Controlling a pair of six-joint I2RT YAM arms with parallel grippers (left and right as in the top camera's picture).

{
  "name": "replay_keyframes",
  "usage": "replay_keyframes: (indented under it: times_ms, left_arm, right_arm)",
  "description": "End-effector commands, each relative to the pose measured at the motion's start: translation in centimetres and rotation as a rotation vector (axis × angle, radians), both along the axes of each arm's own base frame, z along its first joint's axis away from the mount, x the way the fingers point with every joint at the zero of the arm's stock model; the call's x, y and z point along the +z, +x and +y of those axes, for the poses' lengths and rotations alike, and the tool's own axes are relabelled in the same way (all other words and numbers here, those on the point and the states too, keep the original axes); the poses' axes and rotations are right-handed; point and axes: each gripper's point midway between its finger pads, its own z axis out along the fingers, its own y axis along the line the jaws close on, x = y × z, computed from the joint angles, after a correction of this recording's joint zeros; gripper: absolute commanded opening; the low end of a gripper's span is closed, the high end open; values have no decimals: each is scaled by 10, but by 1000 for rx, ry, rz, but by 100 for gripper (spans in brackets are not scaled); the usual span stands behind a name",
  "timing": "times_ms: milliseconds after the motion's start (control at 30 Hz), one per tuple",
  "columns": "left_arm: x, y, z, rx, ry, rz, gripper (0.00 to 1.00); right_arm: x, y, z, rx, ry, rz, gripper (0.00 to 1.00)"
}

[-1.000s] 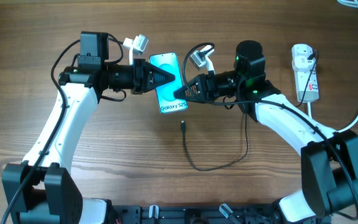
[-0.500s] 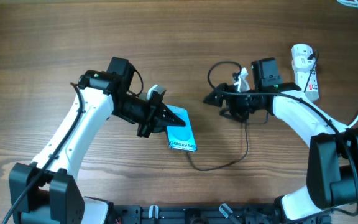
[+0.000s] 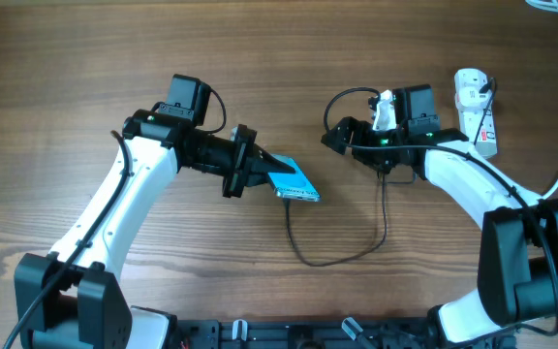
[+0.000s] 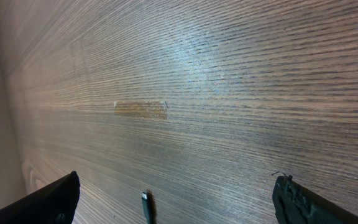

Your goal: Plug charger to phone and switch on socket

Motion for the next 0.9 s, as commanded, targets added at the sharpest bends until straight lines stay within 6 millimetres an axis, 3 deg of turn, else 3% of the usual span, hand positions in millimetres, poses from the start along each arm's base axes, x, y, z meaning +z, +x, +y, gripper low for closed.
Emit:
replay_keyframes:
  times_ms: [0,467,867]
  left_arm:
    - [16,-5,-2,-9,-48,0,4]
    - [18,-19,-16,-50,-43,73,4]
    - [18,2,-21,-37,-48,-97,5]
  right_arm:
    - [-3,1,0,9,-21,-12,100]
    - [-3,1,0,9,-21,-12,100]
    - [-3,1,0,9,-20,-12,100]
